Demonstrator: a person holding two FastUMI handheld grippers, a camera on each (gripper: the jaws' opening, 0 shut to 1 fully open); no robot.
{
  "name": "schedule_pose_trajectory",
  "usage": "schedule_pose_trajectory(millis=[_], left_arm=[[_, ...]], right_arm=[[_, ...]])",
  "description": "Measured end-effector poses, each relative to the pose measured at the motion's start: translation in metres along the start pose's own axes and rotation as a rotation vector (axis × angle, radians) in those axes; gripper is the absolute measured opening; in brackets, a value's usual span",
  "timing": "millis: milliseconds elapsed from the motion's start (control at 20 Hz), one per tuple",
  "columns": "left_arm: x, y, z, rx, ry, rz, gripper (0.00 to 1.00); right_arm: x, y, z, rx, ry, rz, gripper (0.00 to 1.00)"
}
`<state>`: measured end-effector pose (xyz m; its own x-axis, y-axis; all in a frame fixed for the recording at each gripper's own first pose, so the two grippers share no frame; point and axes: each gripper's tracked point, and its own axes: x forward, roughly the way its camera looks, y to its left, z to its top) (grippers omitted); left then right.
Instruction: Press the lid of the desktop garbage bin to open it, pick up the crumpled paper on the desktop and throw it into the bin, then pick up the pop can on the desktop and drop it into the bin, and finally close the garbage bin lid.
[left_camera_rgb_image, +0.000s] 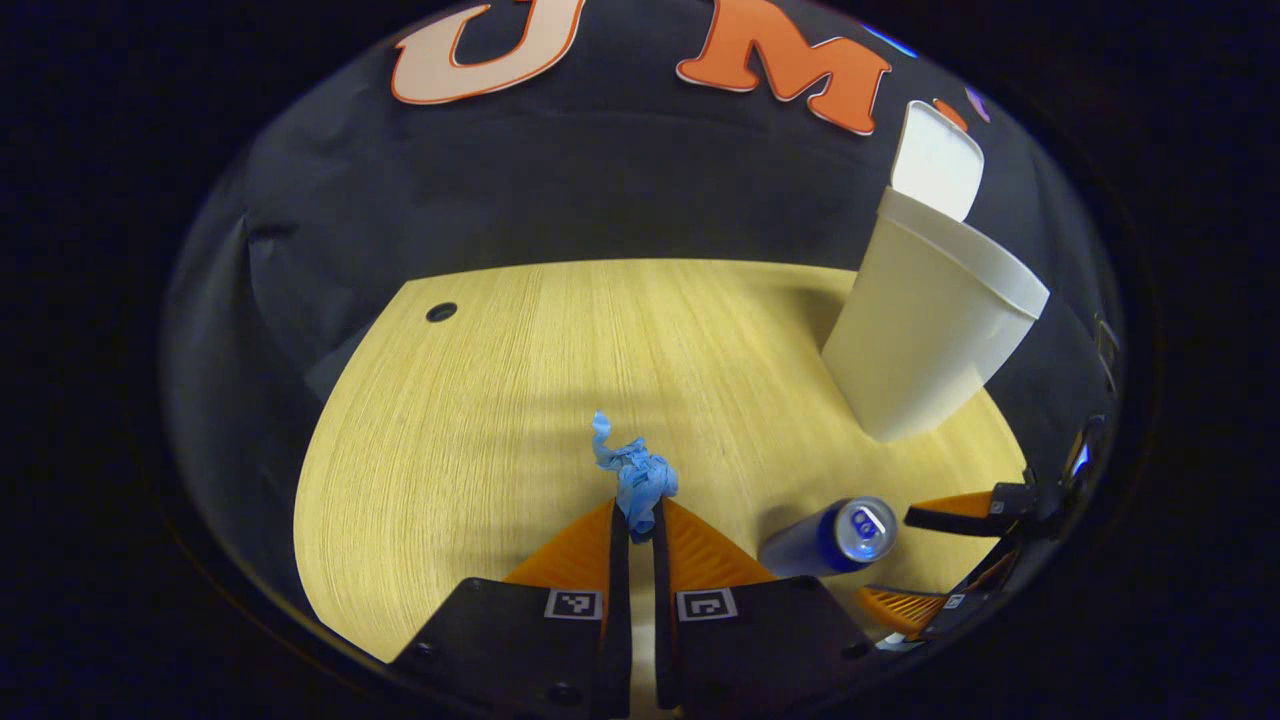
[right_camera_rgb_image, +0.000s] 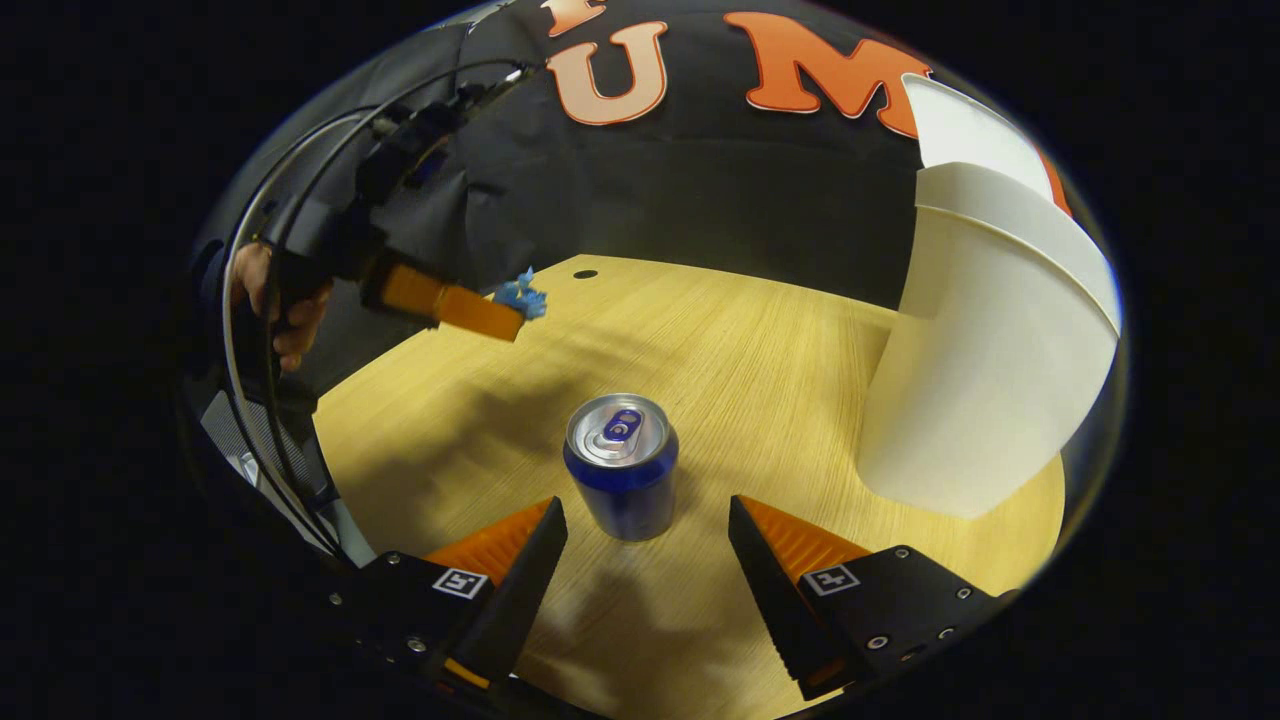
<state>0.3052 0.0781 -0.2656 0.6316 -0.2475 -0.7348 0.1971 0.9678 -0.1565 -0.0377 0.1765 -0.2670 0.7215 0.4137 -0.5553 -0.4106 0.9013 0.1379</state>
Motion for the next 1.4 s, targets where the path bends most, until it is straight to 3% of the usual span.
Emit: schedule_pose_trajectory(millis=[50,150,600,700,750,850,1400], left_arm=[[0.008,-0.029,0.019,0.003,-0.016,-0.01,0.13],[-0.016,-0.015,0.032,0.015,-0.06,-0.031,0.13],[-0.062,-0.052,0.112,0.089,-0.219,-0.119,0.13],[-0.067,-0.063,0.128,0.106,-0.25,-0.14,0.13],[-0.069,-0.069,0.137,0.109,-0.263,-0.153,0.13],[-0.073,-0.08,0.146,0.117,-0.285,-0.176,0.13],[-0.074,-0.171,0.201,0.188,-0.374,-0.37,0.13]], right_arm=[[0.003,0.0,0.001,-0.005,-0.003,0.001,0.98],[0.01,0.002,0.0,-0.01,-0.007,0.009,0.98],[0.037,0.008,-0.001,-0.011,-0.024,0.039,0.98],[0.039,0.01,0.0,-0.008,-0.029,0.045,0.93],[0.038,0.012,-0.001,-0.006,-0.031,0.043,0.83],[0.035,0.011,0.002,0.009,-0.038,0.047,0.76],[-0.018,-0.03,0.012,0.081,-0.072,-0.078,0.75]])
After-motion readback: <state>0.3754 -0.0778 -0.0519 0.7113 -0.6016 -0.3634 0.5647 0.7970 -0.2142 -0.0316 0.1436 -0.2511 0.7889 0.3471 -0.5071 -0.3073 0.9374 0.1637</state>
